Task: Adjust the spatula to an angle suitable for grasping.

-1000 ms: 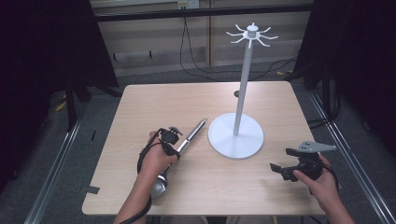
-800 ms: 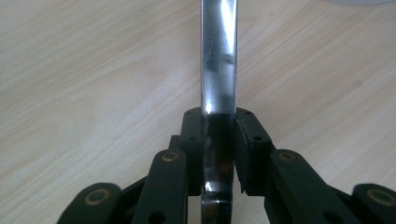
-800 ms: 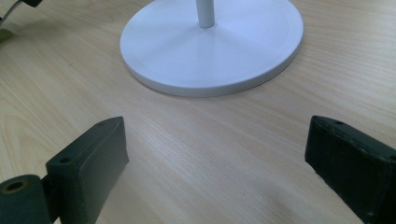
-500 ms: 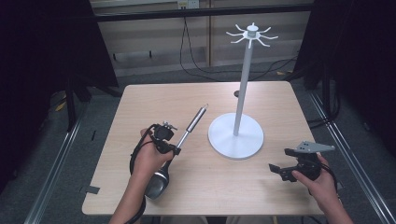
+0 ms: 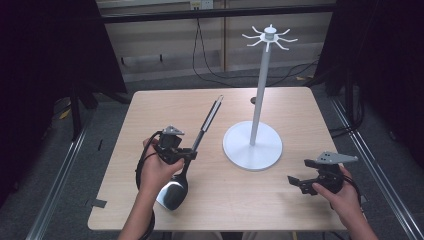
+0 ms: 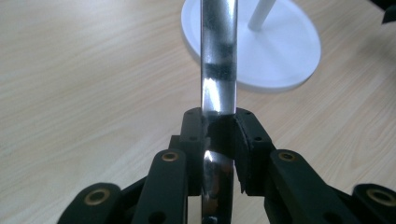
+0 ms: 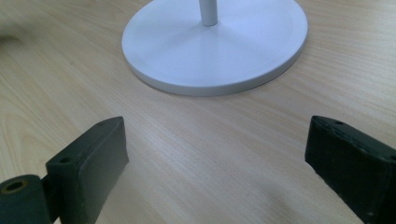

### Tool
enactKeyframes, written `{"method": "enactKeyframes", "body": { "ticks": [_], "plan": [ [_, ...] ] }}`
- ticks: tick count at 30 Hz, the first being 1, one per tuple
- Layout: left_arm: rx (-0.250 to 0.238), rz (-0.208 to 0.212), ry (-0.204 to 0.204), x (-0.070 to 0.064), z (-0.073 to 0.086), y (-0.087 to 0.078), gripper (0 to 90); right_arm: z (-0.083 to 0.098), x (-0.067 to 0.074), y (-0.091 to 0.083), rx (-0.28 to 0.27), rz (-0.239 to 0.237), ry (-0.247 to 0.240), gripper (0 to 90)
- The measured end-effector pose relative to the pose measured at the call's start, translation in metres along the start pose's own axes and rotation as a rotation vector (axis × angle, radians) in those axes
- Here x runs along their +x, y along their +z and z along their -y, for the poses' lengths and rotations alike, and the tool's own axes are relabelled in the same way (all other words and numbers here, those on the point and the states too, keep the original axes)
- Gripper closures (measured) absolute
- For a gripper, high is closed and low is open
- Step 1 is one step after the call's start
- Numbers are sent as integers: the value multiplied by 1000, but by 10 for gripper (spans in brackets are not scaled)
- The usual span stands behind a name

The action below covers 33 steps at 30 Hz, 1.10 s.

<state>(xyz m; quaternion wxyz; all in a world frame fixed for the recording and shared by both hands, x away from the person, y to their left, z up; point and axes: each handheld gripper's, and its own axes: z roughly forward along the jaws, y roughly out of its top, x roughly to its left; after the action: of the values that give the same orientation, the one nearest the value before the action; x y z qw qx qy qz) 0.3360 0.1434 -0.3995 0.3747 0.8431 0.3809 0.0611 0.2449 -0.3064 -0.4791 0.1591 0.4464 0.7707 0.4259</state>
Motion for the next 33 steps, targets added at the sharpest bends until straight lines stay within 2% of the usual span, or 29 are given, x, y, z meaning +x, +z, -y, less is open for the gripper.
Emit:
{"method": "enactKeyframes", "body": {
  "ticks": [3,4,8,12,14,16,24,26,27,29,33],
  "plan": [
    [-40,3,1,-2,-2,-3,755,0,0,0,-1,-1,-3,51],
    [-40,3,1,-2,-2,-3,755,0,0,0,-1,-1,-3,51],
    [-91,23,7,-2,-4,-8,755,0,0,0,0,-1,-1,51],
    [-154,58,12,-1,-4,-9,755,0,0,1,2,0,-1,51],
    [-163,64,7,-2,-4,-10,755,1,0,1,4,-5,-3,51],
    [-198,102,-1,-2,-5,-11,755,1,0,2,2,-5,-6,51],
    [-233,115,15,-5,-8,-14,754,1,0,3,3,-5,-6,51],
    [-263,121,20,-7,-9,-14,754,1,0,3,3,-6,-6,51],
    [-263,121,20,-7,-9,-14,754,1,0,3,3,-5,-5,51],
    [-295,150,7,-8,-10,-15,754,1,1,3,8,-4,-4,51],
    [-341,157,13,-12,-13,-17,754,1,1,3,4,-5,-6,51]
  ]
}}
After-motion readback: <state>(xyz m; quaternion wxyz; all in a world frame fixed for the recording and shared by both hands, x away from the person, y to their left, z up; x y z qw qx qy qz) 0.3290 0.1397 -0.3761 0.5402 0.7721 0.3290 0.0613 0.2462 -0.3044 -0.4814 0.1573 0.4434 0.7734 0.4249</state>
